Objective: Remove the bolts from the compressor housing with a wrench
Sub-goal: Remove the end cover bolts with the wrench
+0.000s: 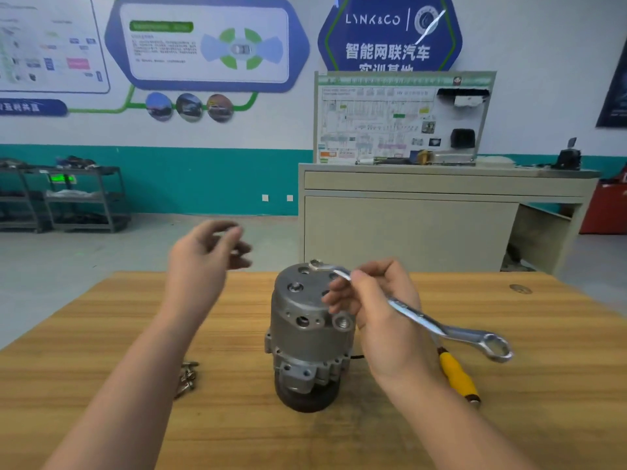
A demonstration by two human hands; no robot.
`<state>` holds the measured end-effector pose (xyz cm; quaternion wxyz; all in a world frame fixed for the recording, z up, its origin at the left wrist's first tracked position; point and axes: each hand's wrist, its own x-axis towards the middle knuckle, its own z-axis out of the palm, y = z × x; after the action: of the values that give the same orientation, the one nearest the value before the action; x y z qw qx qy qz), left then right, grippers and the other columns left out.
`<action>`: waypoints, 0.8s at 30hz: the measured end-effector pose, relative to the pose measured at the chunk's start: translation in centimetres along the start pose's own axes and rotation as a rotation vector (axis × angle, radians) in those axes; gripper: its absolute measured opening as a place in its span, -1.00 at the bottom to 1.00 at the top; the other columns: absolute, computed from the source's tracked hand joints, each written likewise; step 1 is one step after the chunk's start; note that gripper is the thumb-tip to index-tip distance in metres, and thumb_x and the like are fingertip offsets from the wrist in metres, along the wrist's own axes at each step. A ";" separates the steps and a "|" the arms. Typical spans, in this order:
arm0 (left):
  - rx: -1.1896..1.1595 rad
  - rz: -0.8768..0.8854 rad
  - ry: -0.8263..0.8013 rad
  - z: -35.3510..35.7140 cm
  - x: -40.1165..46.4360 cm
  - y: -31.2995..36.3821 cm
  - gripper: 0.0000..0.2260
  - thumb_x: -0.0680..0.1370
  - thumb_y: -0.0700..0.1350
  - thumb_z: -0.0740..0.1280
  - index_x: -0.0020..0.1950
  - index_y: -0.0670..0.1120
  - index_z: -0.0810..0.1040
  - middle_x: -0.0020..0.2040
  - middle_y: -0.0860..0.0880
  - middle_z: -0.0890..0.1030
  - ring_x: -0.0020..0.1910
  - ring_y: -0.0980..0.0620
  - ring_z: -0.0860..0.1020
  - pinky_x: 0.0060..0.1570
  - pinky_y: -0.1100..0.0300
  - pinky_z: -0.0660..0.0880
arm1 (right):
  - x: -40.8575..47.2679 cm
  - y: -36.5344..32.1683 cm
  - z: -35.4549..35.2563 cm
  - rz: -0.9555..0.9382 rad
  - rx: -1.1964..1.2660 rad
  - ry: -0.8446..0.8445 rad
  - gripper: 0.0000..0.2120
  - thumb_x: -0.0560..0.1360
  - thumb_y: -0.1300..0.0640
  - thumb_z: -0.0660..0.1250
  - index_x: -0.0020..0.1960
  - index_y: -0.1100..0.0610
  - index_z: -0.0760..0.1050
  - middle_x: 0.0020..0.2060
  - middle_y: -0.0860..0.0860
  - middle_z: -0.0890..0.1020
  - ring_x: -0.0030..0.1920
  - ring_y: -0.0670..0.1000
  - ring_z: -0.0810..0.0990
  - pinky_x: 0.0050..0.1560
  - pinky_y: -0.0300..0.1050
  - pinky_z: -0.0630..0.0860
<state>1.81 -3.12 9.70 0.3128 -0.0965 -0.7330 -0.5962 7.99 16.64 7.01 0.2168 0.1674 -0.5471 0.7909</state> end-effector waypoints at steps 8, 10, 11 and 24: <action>1.101 -0.418 -0.199 -6.3 -2.9 -14.6 -0.72 0.62 0.04 0.19 0.12 -0.08 0.59 0.00 -0.12 0.62 0.02 -0.15 0.54 -0.01 0.05 0.53 | -0.9 2.1 2.3 -0.007 -0.242 0.095 -0.80 0.51 0.28 0.35 -0.25 0.21 0.40 -0.39 0.10 0.66 -0.38 0.07 0.67 -0.34 -0.19 0.58; 1.187 -0.456 -0.202 -6.5 -3.8 -16.1 -0.70 0.62 0.09 0.16 0.20 -0.01 0.56 0.18 -0.13 0.54 0.18 -0.18 0.43 0.11 0.03 0.44 | -0.9 2.4 2.5 -0.019 -0.278 0.123 -0.79 0.52 0.26 0.36 -0.25 0.20 0.40 -0.40 0.08 0.66 -0.38 0.05 0.67 -0.34 -0.19 0.59; 1.206 -0.472 -0.199 -6.5 -4.1 -16.4 -0.69 0.62 0.11 0.15 0.22 0.02 0.56 0.22 -0.13 0.50 0.22 -0.18 0.40 0.14 0.02 0.40 | -0.8 2.4 2.6 -0.025 -0.291 0.131 -0.79 0.52 0.26 0.36 -0.25 0.20 0.40 -0.40 0.08 0.65 -0.39 0.05 0.67 -0.35 -0.20 0.58; 0.130 -0.169 -0.251 0.6 -2.9 -10.0 -0.63 0.61 0.15 0.06 0.28 0.03 0.47 0.24 0.08 0.54 0.18 0.21 0.45 0.14 0.28 0.39 | 0.4 2.6 3.1 -0.015 -0.326 0.137 -0.72 0.53 0.27 0.32 -0.31 0.15 0.35 -0.42 0.13 0.60 -0.44 0.06 0.63 -0.43 -0.19 0.55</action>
<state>-1.31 -4.56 -0.19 0.1729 -0.0878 -0.8091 -0.5548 6.35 13.00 6.21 0.2836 0.0798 -0.6507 0.6998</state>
